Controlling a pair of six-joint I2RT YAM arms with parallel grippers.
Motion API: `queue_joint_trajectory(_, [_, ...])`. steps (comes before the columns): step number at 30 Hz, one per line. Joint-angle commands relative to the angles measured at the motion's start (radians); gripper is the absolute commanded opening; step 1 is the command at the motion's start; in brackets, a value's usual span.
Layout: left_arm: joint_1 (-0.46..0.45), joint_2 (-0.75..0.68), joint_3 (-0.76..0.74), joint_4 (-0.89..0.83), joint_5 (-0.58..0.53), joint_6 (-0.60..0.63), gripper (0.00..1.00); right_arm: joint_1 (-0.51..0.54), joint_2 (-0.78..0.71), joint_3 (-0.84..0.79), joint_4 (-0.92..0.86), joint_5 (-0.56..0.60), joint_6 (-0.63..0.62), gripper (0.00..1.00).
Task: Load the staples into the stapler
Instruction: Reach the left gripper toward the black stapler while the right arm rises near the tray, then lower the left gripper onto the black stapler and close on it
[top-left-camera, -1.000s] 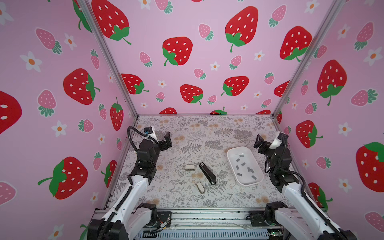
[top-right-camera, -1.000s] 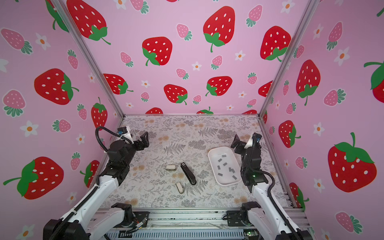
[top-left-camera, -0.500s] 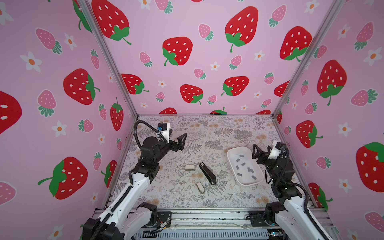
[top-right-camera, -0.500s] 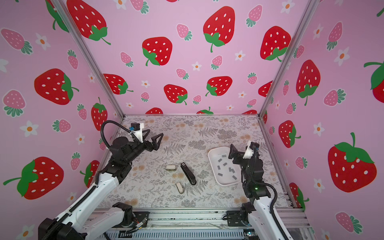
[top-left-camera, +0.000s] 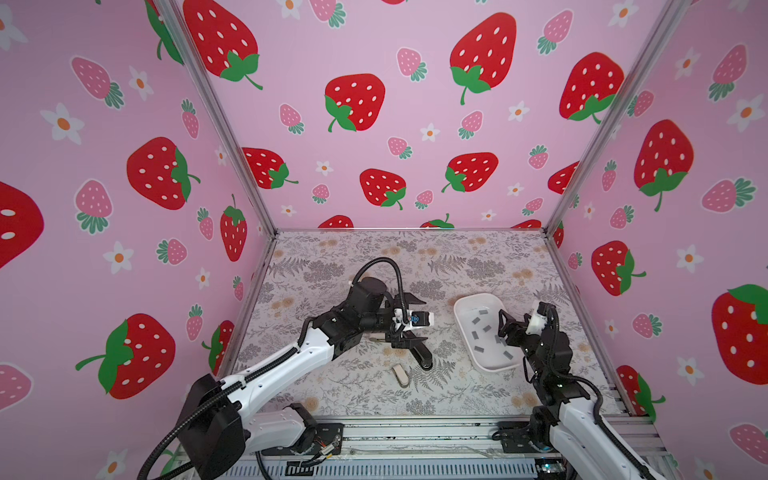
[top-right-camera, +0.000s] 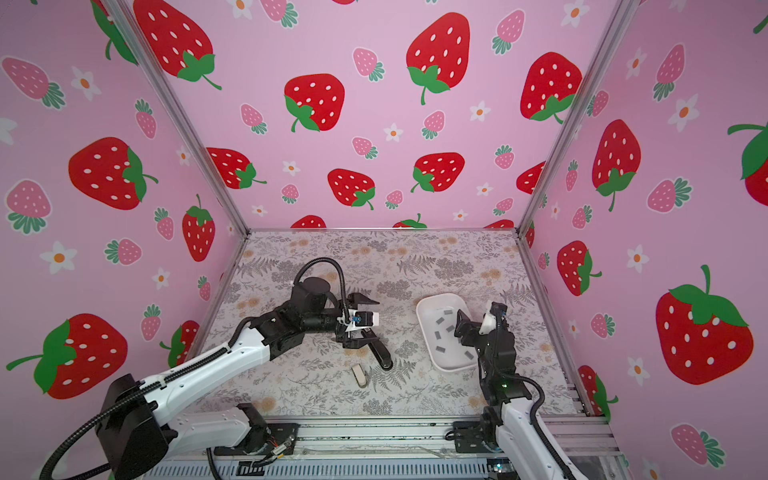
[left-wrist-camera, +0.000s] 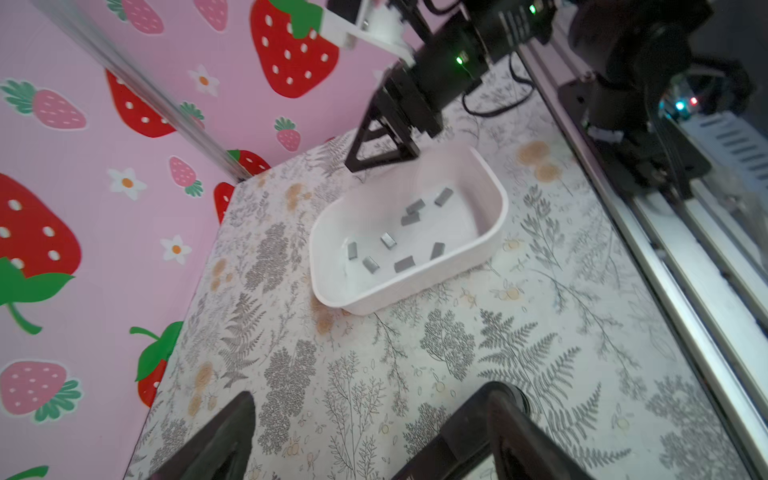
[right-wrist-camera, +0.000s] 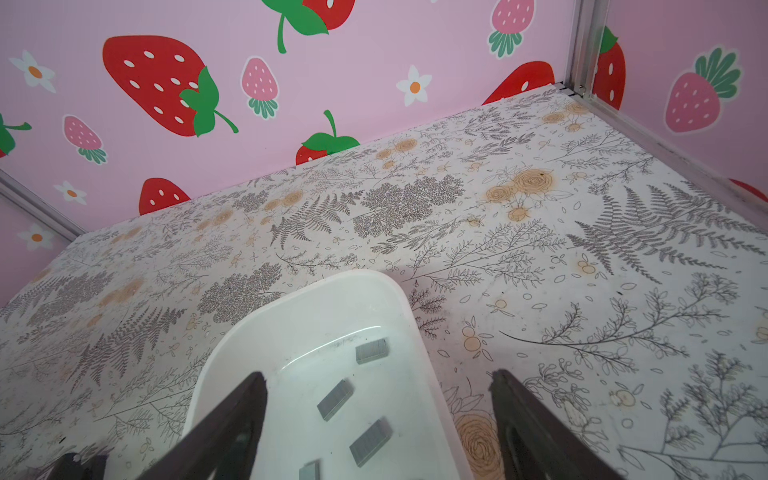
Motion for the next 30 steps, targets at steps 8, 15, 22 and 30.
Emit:
queue_joint_trajectory(8, [-0.113, 0.133, 0.112, -0.275, -0.1, 0.288, 0.85, 0.003, 0.023, -0.023, 0.143, 0.038, 0.022, 0.88])
queue_joint_trajectory(15, [-0.184, 0.208, 0.143, -0.281, -0.212, 0.28, 0.86, 0.002, 0.022, -0.026, 0.146, 0.026, 0.021, 0.91])
queue_joint_trajectory(22, [-0.216, 0.364, 0.177, -0.286, -0.323, 0.413, 0.81, 0.002, 0.016, -0.034, 0.16, 0.026, 0.02, 0.94])
queue_joint_trajectory(30, [-0.218, 0.454, 0.23, -0.299, -0.35, 0.459, 0.78, 0.003, 0.047, -0.024, 0.167, 0.025, 0.019, 0.95])
